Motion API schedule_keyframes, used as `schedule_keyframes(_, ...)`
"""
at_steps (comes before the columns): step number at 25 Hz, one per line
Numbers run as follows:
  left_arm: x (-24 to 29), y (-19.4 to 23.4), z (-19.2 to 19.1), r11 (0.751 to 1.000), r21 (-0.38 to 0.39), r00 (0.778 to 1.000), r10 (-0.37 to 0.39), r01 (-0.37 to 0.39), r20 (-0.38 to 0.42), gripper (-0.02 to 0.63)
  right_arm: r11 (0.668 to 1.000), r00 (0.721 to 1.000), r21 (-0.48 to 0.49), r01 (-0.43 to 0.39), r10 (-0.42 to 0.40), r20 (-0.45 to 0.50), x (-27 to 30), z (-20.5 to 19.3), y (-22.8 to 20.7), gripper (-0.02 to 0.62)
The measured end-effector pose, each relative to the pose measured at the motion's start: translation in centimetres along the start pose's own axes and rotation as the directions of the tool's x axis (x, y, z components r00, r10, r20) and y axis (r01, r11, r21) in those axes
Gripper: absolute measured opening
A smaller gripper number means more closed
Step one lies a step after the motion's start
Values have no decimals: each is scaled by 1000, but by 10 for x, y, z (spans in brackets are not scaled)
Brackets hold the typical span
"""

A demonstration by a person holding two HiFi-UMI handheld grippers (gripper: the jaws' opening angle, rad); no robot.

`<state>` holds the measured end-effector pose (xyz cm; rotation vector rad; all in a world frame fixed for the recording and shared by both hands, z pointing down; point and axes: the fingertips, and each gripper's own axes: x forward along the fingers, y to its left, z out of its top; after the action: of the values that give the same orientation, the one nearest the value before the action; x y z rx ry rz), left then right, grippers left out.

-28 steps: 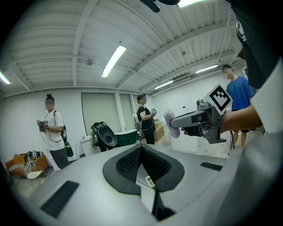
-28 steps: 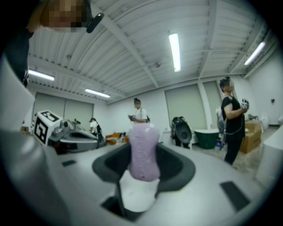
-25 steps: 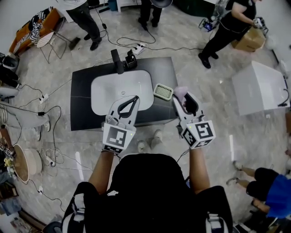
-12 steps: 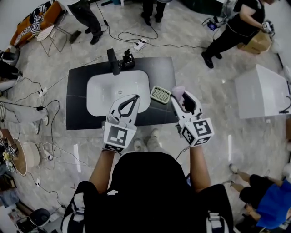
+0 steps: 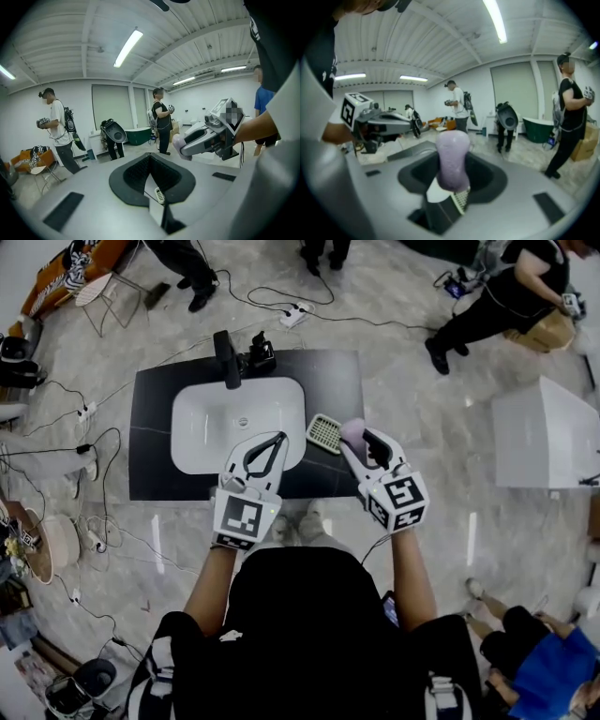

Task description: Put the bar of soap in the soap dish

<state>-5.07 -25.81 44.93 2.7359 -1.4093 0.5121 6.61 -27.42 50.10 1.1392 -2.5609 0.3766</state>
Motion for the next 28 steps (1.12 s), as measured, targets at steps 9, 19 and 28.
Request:
schedule_keyframes(9,13,7,-16,999,-27,999,26,-27,-47,25,984,961,-100,-146,118,-249,43,-57,-4,204)
schedule_keyframes(19,13,24,-42,994,-66,990,85,-92,-111,25,962,824,-95,-257,167,-542,93,-153,-19,204)
schedule_keyframes(28,11,30,-65,989,-90,982,99,-114,-158,25,941,735,-156,-299,123,-667,127,-202,-36,204)
